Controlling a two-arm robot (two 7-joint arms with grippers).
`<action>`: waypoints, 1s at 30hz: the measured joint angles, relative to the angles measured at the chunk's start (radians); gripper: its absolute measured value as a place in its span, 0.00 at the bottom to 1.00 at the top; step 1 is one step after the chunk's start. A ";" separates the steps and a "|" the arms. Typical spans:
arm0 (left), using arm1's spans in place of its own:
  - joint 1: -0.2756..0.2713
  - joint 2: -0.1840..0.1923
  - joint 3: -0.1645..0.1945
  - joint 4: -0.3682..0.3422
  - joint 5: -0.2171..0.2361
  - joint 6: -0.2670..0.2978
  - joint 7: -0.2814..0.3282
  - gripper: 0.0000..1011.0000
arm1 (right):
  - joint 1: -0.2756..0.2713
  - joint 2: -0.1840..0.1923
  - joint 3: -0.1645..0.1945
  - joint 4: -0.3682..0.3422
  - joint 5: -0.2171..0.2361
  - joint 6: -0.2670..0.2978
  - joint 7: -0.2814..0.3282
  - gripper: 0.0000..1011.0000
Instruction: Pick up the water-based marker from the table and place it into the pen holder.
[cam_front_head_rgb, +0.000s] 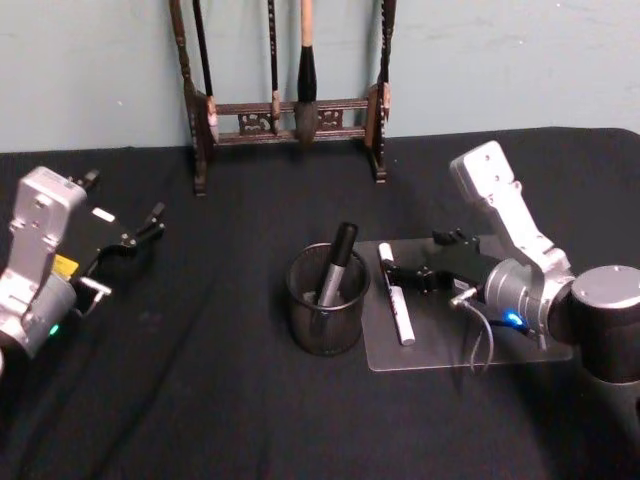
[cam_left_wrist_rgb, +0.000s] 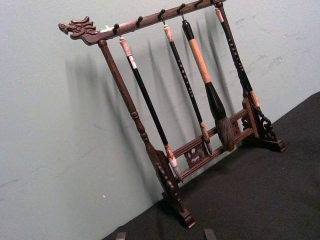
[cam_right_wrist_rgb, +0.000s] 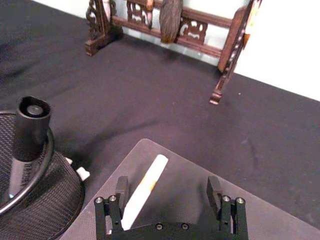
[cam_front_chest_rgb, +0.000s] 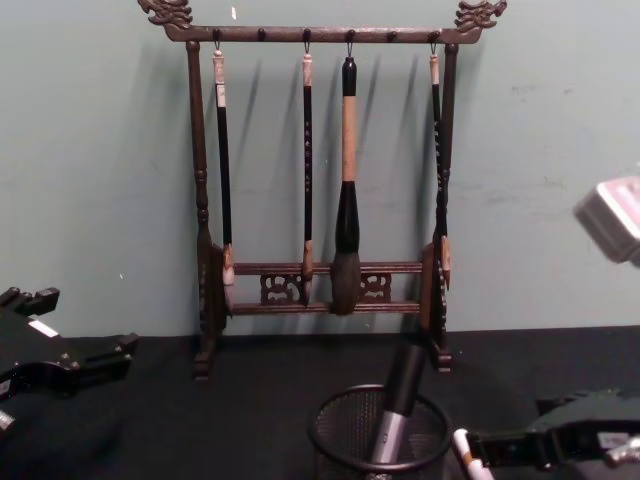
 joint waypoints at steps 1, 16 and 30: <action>0.000 0.000 0.000 0.000 0.000 0.000 0.000 0.99 | 0.004 -0.004 -0.002 0.006 -0.003 0.002 0.000 0.99; 0.000 0.000 0.000 0.000 0.000 0.000 0.000 0.99 | 0.053 -0.064 -0.032 0.092 -0.058 0.021 0.015 0.99; 0.000 0.000 0.000 0.000 0.000 0.000 0.000 0.99 | 0.048 -0.081 -0.015 0.100 -0.085 0.030 0.030 0.99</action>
